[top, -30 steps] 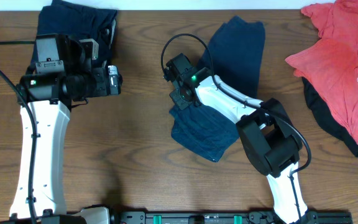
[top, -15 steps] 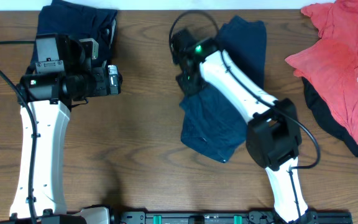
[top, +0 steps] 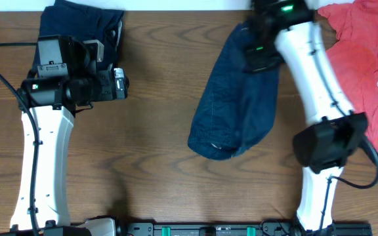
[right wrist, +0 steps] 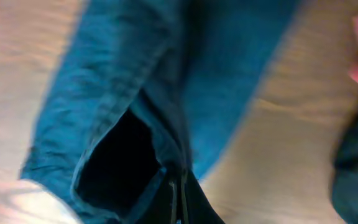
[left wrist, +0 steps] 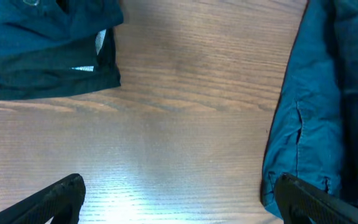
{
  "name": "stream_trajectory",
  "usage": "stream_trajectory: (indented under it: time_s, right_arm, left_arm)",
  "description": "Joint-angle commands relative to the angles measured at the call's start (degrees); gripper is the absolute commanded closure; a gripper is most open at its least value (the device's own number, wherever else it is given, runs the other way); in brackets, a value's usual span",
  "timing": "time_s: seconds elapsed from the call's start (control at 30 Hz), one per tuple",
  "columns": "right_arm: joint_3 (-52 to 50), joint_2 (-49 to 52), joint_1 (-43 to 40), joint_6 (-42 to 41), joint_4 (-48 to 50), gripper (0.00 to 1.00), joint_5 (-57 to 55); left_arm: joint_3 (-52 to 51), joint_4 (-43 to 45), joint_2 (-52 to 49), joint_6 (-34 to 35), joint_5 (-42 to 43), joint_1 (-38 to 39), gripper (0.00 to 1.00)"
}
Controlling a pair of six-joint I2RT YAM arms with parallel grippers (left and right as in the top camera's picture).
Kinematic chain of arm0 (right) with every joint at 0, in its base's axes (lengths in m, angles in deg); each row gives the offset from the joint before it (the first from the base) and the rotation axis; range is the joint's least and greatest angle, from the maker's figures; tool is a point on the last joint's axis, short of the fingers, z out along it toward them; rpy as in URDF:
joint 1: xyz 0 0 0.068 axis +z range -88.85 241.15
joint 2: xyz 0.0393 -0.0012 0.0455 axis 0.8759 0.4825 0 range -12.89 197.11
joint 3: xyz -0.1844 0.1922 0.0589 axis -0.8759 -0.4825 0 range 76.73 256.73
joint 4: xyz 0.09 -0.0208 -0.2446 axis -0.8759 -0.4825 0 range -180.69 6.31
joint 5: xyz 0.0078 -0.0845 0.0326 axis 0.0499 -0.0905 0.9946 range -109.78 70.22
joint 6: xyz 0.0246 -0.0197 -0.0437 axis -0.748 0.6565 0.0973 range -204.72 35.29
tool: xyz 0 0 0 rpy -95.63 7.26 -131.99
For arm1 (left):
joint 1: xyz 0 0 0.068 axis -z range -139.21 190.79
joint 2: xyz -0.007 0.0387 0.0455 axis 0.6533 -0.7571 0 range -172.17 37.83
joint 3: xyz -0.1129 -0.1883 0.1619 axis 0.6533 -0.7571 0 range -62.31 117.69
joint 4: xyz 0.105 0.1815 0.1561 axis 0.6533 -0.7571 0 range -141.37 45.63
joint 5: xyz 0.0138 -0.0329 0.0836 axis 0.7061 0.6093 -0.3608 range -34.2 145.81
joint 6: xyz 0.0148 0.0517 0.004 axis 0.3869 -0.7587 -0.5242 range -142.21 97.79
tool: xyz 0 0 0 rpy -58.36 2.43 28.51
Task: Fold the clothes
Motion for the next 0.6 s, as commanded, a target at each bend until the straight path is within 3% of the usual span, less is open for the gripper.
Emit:
stream_trajectory:
  time_s: [0.0, 0.37, 0.57]
  right_arm:
    - [1.05, -2.58, -6.45, -0.76, -1.27, 0.99, -0.17]
    - [0.79, -3.15, -25.73, -0.81, -3.56, 0.99, -1.53]
    - [0.79, -3.13, -35.15, -5.05, -2.89, 0.99, -4.17]
  left_arm:
    - [0.57, 0.28, 0.07, 0.24, -0.50, -0.26, 0.02]
    - [0.57, 1.25, 0.07, -1.29, -0.50, -0.26, 0.02]
    - [0.57, 1.38, 0.07, -1.27, -0.50, -0.26, 0.02]
